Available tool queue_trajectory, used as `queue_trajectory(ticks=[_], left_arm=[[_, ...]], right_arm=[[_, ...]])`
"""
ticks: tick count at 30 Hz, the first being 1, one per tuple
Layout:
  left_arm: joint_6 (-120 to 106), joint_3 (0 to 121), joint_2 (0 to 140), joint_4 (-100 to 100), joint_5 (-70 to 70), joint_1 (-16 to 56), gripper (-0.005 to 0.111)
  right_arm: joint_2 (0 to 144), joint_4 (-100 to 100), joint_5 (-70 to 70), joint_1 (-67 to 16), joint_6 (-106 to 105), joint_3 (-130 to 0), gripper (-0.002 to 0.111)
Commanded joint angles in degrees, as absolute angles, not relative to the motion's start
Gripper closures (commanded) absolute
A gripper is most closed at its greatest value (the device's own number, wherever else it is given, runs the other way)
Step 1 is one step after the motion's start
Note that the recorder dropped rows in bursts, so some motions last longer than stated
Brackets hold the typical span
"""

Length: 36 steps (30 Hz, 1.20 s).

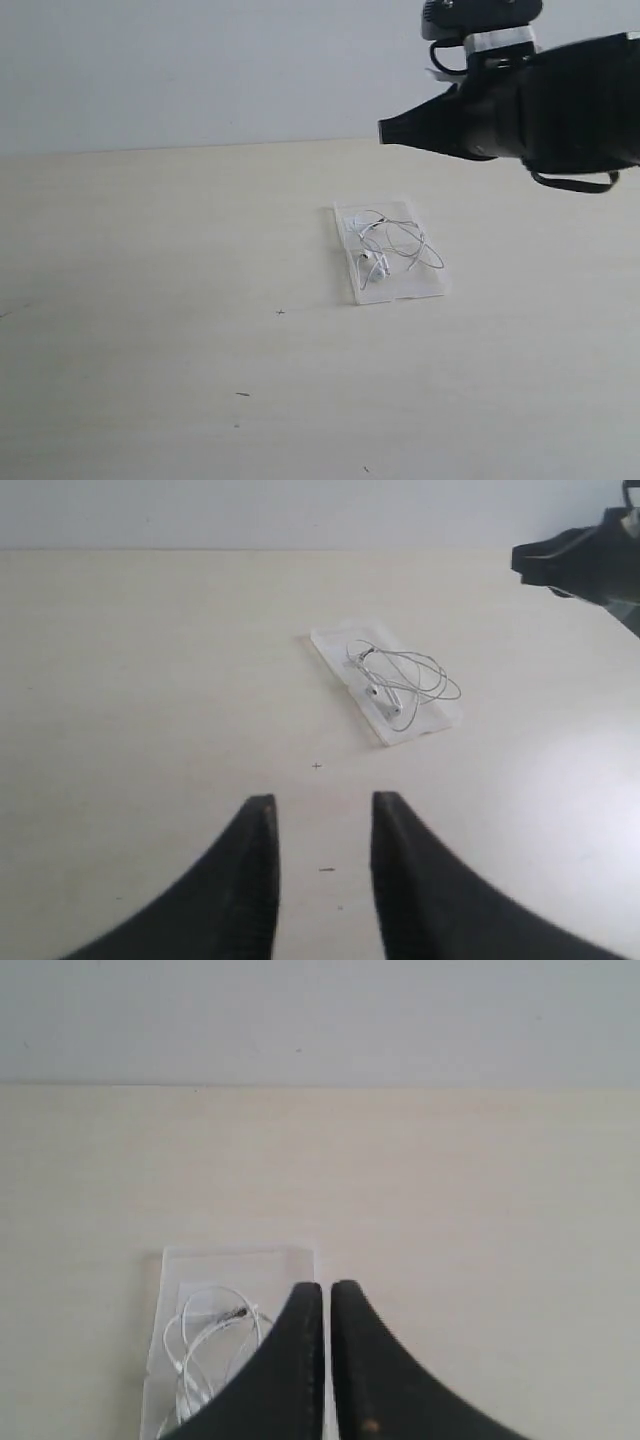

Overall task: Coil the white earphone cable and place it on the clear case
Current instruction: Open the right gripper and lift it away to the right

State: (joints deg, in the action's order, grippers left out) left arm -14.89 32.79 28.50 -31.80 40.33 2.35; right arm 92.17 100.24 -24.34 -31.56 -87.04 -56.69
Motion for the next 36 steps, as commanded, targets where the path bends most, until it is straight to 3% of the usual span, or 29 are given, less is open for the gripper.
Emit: queue_trajectory(ticks=[1,5,23,36], left_arm=[[-14.6,32.5,28.1,-32.2,39.0,2.5,0.105],[-14.6,32.5,28.1,-34.1,38.9,2.5,0.107],[-20.8,32.5,16.7,-51.3,43.6,2.5,0.107],[-21.8,32.5,5.5,-52.3,55.3,2.5,0.107]], right_arm=[[84.0,99.9,-20.7,-31.4,-79.9,-47.6,0.108],[74.3,99.9,-11.8,-31.4,-68.2,-38.9,0.108],[29.5,99.9,3.7,-31.4,-68.3,-18.4,0.108],[22.0,99.9,13.8,-31.4,-67.4,-8.8,0.108]])
